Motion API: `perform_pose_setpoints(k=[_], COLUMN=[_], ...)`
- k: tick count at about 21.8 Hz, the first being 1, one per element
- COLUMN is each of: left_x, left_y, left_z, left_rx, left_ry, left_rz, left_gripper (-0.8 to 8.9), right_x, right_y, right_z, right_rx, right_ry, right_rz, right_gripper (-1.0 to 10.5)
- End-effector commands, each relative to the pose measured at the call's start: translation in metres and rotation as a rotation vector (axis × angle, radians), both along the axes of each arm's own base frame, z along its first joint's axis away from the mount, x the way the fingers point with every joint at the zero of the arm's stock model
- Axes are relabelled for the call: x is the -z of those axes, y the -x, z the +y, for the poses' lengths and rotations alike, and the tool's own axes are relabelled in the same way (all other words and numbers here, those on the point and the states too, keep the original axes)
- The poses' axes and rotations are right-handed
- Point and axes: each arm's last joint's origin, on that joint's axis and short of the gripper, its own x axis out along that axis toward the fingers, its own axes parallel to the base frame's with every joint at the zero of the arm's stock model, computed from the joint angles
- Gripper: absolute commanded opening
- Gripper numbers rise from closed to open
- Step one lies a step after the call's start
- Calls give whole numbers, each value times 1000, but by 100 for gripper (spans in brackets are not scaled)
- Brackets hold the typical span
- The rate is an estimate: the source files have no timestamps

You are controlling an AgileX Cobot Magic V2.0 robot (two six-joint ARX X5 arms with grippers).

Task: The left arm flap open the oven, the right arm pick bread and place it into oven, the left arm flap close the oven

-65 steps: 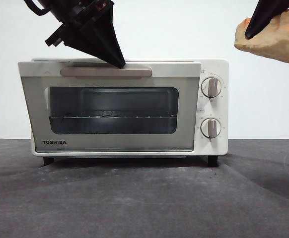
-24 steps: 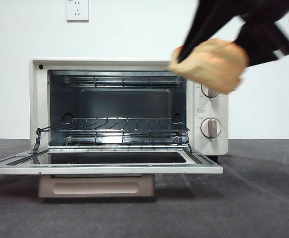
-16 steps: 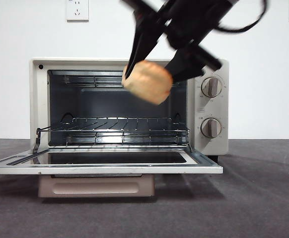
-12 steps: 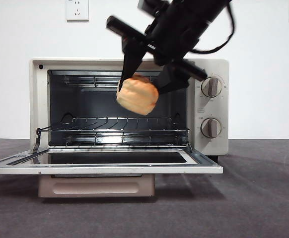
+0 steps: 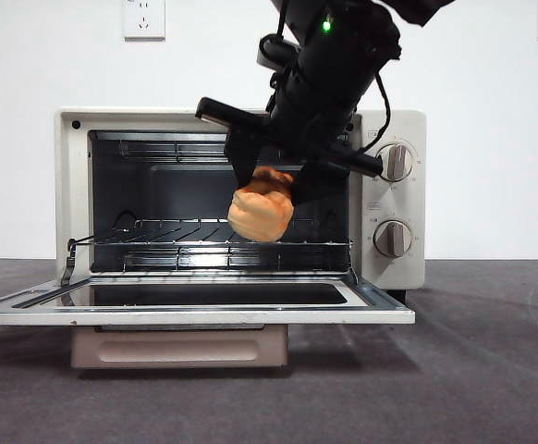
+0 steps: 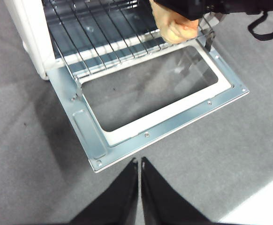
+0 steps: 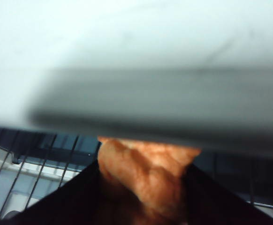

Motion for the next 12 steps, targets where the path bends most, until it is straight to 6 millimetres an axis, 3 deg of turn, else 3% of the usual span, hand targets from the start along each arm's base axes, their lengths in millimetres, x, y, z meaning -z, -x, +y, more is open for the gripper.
perform_pose_setpoints(k=[1,7,12], left_x=[-2,-2,-2], left_y=[-1,-1,-1], left_z=[-1,-1,-1], left_rx=[5,6,7], left_ry=[1,0,-1], left_rz=[-12,-13,-13], left_gripper=[16,16,16], right_x=[2,5,5], right_y=[-3,-4,-4], right_z=[7,8,8], right_rx=[12,16,15], right_ry=[-11,-1,-2], right_rz=[-9,-2,-3], right_gripper=[223,419,432])
